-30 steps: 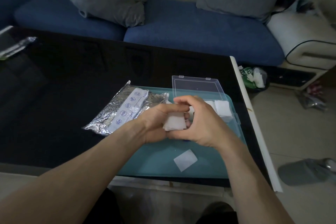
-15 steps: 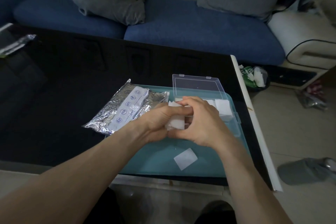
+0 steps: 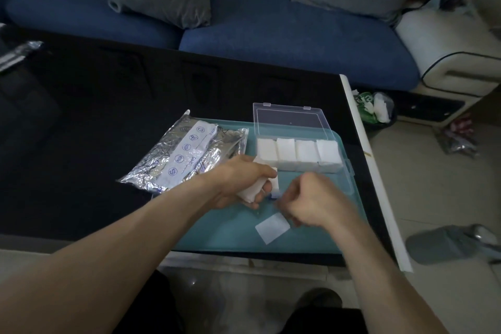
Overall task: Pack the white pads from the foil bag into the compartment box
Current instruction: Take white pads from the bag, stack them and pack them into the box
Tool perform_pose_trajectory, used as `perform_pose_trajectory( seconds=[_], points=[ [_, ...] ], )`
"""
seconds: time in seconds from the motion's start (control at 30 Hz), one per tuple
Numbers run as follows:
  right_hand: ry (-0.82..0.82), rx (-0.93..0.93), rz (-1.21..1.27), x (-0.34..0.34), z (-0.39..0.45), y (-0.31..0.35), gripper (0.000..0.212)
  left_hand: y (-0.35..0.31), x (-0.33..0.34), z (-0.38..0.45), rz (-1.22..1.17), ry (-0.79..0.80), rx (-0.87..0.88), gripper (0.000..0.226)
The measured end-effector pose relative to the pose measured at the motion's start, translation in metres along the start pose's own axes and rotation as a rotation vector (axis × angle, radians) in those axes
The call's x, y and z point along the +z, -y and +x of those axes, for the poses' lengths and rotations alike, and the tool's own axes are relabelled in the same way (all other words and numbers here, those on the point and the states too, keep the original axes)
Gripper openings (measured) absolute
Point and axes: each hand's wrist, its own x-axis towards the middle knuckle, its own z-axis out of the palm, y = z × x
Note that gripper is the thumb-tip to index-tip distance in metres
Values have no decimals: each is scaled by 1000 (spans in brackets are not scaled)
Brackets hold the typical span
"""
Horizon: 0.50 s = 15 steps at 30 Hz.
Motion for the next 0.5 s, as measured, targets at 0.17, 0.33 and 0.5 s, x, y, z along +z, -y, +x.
perform_pose_trajectory(
  seconds=[0.17, 0.33, 0.5],
  points=[
    [34, 114, -275, 35, 1, 6, 46, 3, 12, 0, 0, 43, -68, 8],
    [67, 96, -190, 42, 6, -5, 44, 2, 11, -3, 84, 77, -85, 16],
    [143, -34, 41, 9, -10, -12, 32, 3, 9, 1, 58, 7, 8, 15]
  ],
)
